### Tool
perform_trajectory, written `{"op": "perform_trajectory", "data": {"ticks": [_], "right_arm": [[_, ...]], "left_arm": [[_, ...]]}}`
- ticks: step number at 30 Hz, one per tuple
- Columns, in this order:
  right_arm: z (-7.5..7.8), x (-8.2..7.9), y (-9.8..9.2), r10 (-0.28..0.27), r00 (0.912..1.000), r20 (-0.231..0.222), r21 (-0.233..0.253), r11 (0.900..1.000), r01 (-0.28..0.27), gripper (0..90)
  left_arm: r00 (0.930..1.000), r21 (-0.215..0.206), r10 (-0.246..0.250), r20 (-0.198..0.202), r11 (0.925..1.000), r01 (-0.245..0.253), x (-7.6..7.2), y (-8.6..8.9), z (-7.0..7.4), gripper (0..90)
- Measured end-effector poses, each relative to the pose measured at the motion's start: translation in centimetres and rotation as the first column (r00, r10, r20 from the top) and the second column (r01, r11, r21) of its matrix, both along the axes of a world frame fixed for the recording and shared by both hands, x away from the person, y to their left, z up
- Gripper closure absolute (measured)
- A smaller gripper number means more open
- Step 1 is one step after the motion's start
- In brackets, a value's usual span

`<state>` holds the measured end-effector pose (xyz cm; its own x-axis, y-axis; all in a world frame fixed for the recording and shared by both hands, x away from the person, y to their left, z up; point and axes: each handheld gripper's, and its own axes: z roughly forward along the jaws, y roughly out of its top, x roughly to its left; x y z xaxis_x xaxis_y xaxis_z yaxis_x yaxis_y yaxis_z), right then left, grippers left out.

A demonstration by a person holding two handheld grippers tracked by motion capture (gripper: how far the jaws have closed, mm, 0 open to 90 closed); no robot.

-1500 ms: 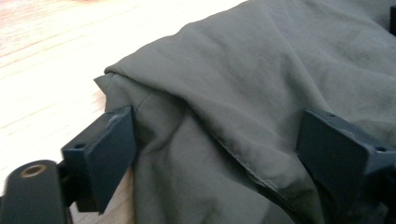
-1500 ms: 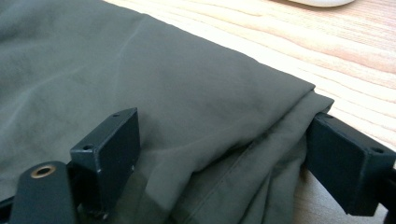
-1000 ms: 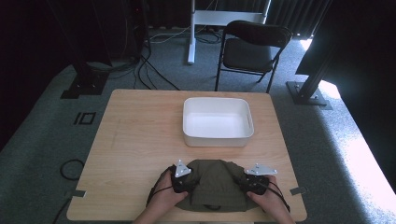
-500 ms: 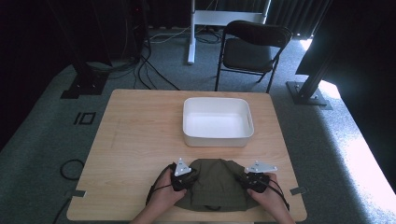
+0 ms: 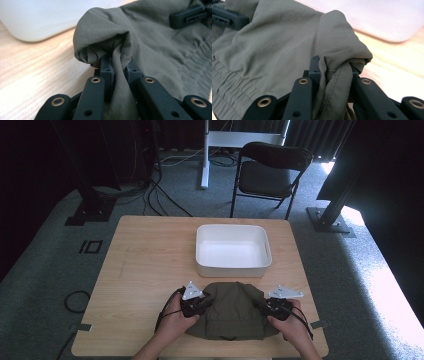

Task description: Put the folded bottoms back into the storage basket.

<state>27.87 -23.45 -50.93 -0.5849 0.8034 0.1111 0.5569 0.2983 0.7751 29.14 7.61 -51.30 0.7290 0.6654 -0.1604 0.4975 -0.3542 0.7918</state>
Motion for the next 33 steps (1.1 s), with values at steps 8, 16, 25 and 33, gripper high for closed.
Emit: {"op": "perform_trajectory", "data": {"ticks": [8,16,25,33], "right_arm": [[1.8,0.5,-0.1,-0.004,0.9995,0.031,0.016,1.0,0.004,75.8],[3.6,1.2,-0.3,-0.004,0.999,0.045,0.043,0.999,0.002,75.8],[5.7,2.1,-0.5,-0.013,0.9971,0.075,0.065,0.998,0.008,75.8],[7.6,3.4,-0.6,-0.019,0.9956,0.091,0.104,0.995,0.01,75.8]], "left_arm": [[0.9998,-0.02,0.005,0.02,0.9998,-0.005,0.7,0.1,1.7,82.2],[0.9991,-0.032,0.0,0.043,0.9995,0.001,1.5,0.2,3.8,82.3],[0.997,-0.055,0.0,0.077,0.9985,0.004,2.5,0.3,5.9,82.1],[0.9954,-0.071,0.008,0.095,0.9975,-0.002,3.8,0.5,8.0,82.2]]}}
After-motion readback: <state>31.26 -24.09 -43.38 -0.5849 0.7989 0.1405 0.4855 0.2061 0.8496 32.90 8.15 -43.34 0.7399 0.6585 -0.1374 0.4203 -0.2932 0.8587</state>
